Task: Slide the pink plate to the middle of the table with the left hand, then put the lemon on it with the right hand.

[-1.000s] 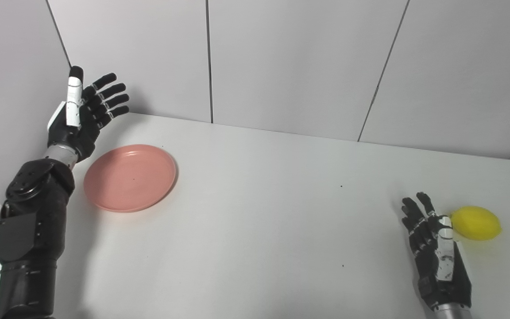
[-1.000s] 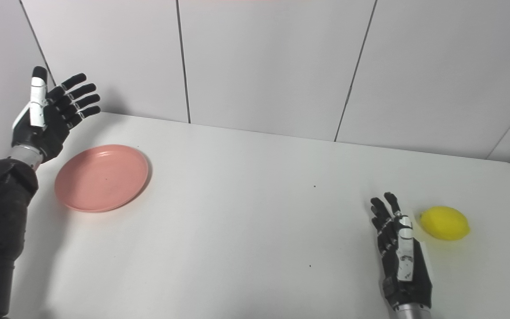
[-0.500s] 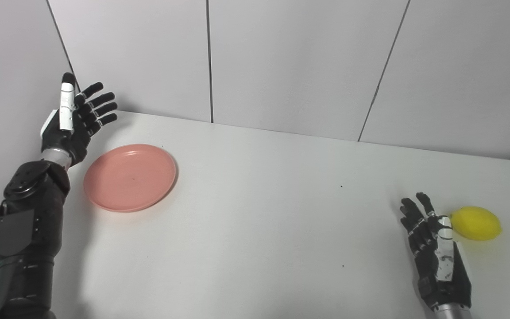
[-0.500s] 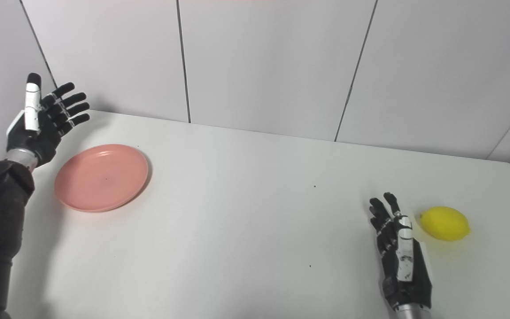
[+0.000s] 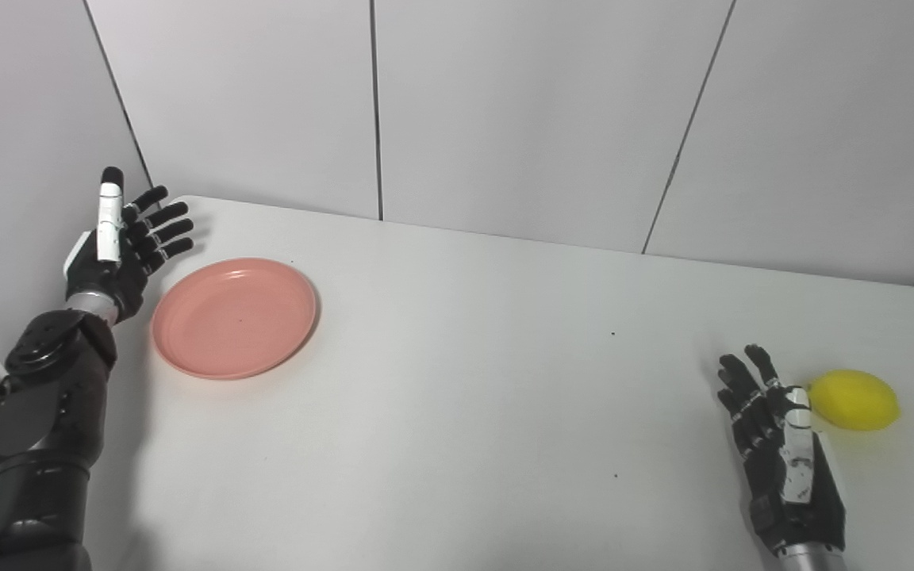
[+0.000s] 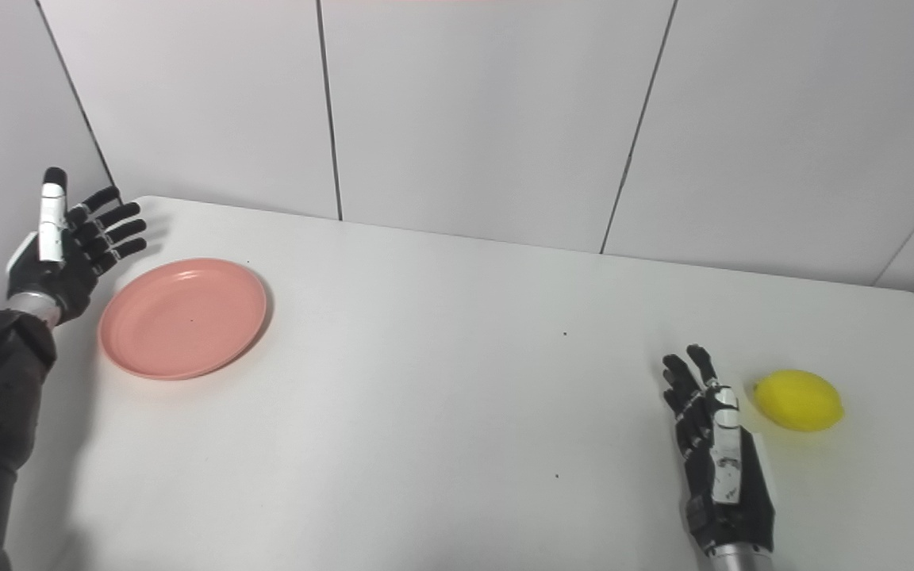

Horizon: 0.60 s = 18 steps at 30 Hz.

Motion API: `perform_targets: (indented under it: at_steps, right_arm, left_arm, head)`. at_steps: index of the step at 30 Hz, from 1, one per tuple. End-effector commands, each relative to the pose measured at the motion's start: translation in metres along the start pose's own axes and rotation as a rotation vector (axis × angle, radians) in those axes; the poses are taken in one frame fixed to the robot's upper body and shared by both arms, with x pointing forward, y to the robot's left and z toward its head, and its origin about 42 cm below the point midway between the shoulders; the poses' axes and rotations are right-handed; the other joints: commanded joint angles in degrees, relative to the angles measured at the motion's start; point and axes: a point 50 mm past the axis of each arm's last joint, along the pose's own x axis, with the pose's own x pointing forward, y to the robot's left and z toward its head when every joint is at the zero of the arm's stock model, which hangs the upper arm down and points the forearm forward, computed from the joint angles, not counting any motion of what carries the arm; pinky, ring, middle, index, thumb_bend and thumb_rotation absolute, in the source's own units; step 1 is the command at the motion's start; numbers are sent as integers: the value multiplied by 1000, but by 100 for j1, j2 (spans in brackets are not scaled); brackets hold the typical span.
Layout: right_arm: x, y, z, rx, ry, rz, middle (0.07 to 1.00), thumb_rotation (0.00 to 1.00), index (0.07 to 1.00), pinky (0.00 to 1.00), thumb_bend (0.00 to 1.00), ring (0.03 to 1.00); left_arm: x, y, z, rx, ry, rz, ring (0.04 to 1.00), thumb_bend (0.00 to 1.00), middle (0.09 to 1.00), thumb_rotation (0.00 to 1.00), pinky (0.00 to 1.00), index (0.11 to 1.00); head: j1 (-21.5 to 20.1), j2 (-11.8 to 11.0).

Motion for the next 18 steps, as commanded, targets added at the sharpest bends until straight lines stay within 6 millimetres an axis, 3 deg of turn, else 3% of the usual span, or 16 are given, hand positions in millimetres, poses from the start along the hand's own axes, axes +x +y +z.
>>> perform_targets:
  at_steps: [1, 5, 12, 18]
  right_arm:
    - [-22, 4, -30, 55, 92, -24, 882, 977, 927, 969, 747, 934]
    - [-21, 4, -30, 51, 89, -20, 889, 990, 935, 972, 736, 938]
    - [-21, 4, -30, 53, 91, -20, 878, 987, 929, 965, 735, 930]
    - [-21, 5, -30, 53, 95, -20, 879, 982, 931, 963, 743, 932]
  left_arm:
    - [12, 0, 44, 40, -133, -11, 790, 795, 770, 994, 790, 818]
    - [15, 7, 40, 47, -136, 3, 787, 793, 774, 980, 794, 811]
    - [18, 23, 33, 46, -137, 29, 704, 891, 695, 888, 684, 745]
    - [17, 27, 15, 51, -91, 37, 756, 867, 758, 930, 757, 796]
  head:
    - [3, 3]
    - [9, 1]
    - [2, 12]
    - [-10, 34]
